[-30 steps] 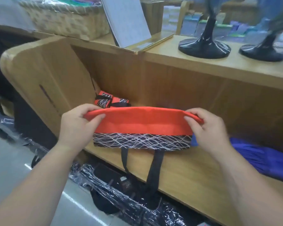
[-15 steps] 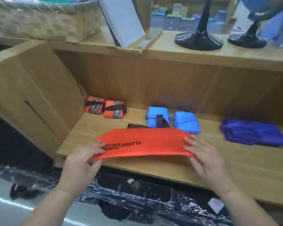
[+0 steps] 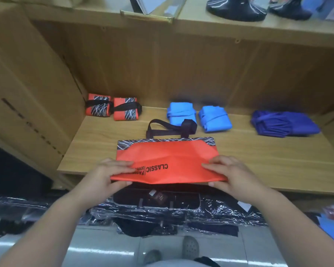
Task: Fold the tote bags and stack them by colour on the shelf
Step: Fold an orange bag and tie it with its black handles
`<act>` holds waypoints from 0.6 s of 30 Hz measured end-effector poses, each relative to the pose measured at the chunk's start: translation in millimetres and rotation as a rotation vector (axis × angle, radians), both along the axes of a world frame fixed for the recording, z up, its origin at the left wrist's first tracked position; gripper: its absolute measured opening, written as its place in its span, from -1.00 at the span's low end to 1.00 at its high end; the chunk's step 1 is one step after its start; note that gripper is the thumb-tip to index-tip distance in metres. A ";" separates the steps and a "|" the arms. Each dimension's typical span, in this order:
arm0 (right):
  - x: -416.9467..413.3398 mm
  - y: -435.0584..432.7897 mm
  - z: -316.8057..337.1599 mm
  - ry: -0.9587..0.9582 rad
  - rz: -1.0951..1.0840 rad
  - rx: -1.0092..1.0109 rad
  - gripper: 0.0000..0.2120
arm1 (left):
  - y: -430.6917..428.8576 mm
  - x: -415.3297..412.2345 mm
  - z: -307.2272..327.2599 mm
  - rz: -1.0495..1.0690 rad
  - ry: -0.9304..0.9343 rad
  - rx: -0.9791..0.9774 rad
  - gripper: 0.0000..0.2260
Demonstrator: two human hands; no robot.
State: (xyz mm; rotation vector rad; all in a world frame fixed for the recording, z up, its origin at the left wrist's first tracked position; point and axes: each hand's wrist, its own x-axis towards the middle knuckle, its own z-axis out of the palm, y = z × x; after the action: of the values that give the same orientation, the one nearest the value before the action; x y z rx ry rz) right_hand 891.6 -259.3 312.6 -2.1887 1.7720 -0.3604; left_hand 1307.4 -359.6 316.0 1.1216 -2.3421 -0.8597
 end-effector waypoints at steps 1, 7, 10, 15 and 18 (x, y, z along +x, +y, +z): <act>1.7 -3.1 5.4 0.076 0.014 0.023 -0.42 | -2.8 -0.4 2.4 -0.011 -0.014 0.019 -0.66; 16.9 -15.6 16.3 0.222 0.123 0.163 -0.41 | -16.5 -1.5 8.6 -0.047 -0.054 0.079 -0.73; 14.6 -17.2 23.4 0.084 0.090 0.203 -0.44 | -16.9 -3.9 2.2 0.097 0.084 0.193 -0.88; 1.0 -22.8 29.8 -0.320 -0.169 0.344 -0.62 | -14.3 -16.5 3.2 0.400 0.243 0.410 -0.87; -1.8 -23.2 31.8 -0.471 -0.255 0.362 -0.63 | -15.8 -18.8 6.1 0.449 0.285 0.466 -0.87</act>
State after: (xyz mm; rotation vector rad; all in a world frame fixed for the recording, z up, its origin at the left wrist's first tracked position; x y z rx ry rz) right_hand 889.9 -282.5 344.4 -1.4876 1.6856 -0.5154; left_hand 1288.6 -375.4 322.1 1.5110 -1.6078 -1.3176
